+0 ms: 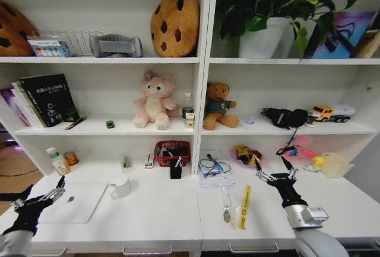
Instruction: Organize the objects on the table.
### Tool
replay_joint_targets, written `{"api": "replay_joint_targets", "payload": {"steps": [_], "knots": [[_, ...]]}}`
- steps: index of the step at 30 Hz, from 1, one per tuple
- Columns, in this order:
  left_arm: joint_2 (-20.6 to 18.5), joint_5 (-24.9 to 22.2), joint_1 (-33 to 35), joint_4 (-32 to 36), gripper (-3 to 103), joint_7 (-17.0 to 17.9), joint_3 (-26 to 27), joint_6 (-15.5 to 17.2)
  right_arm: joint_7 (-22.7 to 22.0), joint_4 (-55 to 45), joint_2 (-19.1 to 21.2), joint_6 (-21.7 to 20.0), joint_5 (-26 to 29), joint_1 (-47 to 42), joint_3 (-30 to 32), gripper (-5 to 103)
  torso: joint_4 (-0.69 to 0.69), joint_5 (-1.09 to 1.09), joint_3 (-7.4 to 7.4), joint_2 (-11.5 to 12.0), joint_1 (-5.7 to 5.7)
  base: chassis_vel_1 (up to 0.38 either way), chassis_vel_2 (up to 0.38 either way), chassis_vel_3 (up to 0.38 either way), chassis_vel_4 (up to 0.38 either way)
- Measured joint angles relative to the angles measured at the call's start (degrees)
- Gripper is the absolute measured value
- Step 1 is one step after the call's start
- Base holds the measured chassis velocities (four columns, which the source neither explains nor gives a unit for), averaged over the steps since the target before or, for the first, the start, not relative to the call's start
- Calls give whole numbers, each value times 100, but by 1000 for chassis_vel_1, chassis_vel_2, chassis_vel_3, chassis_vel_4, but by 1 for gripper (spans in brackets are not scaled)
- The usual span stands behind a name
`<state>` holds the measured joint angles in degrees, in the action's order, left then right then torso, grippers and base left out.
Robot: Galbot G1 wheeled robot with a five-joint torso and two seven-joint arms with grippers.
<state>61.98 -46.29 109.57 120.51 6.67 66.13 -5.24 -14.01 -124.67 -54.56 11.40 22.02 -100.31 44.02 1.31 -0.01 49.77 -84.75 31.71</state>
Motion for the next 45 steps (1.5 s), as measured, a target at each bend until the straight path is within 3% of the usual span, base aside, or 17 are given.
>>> {"api": "replay_joint_targets", "payload": {"steps": [45], "knots": [[0, 0, 0, 0, 100, 0, 0, 0, 1, 0, 0, 0, 0, 0, 0, 100, 1, 0, 0, 0, 0, 123, 126, -122, -125]]}}
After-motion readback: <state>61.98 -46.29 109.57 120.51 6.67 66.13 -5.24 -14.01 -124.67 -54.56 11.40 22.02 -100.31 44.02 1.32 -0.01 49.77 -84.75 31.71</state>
